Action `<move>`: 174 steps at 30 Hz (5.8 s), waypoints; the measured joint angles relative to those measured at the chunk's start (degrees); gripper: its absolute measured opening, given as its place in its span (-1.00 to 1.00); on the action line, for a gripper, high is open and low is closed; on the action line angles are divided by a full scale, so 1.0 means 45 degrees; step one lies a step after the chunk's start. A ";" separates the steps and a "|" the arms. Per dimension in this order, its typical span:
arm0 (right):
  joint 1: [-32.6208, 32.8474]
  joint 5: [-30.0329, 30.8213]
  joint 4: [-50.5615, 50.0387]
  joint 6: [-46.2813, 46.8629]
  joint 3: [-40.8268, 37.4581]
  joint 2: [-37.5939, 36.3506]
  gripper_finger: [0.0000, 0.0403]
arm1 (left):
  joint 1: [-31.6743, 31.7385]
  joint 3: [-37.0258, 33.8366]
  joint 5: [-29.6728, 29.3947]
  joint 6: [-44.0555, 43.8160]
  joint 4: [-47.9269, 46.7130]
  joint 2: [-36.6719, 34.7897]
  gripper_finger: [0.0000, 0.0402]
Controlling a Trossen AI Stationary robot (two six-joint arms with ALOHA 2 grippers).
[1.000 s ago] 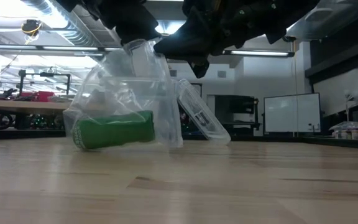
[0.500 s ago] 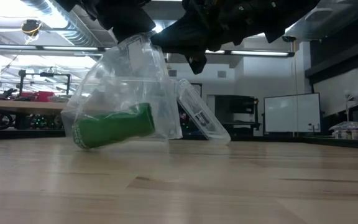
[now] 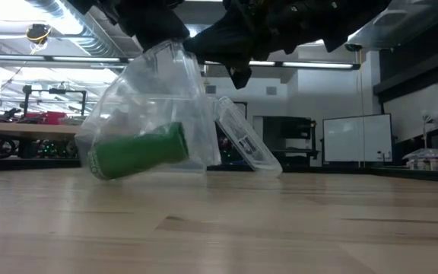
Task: Roll bandage
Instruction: Close the transparent zip bag
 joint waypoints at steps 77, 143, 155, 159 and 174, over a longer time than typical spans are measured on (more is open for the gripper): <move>0.0005 -0.0134 -0.0713 -0.0001 -0.0010 0.0010 -0.91 | 0.0374 0.0058 0.0160 0.0479 -0.0577 -0.0886 -0.51; -0.0005 0.0328 0.1000 0.0000 0.0010 -0.0015 -0.93 | -0.0117 0.0031 0.0020 0.2456 -0.1224 -0.0238 -1.00; -0.0005 0.0352 0.0975 0.0005 0.0010 -0.0015 -0.76 | -0.0107 0.0029 0.0034 0.2225 -0.1159 -0.0243 -1.00; -0.0005 0.0352 0.0980 0.0010 0.0010 -0.0015 -0.58 | -0.0107 0.0029 0.0024 0.2207 -0.1128 -0.0257 -1.00; -0.0005 0.0352 0.0921 0.0010 0.0006 -0.0015 -0.39 | -0.0107 0.0029 0.0292 0.2051 -0.0900 -0.0257 -1.00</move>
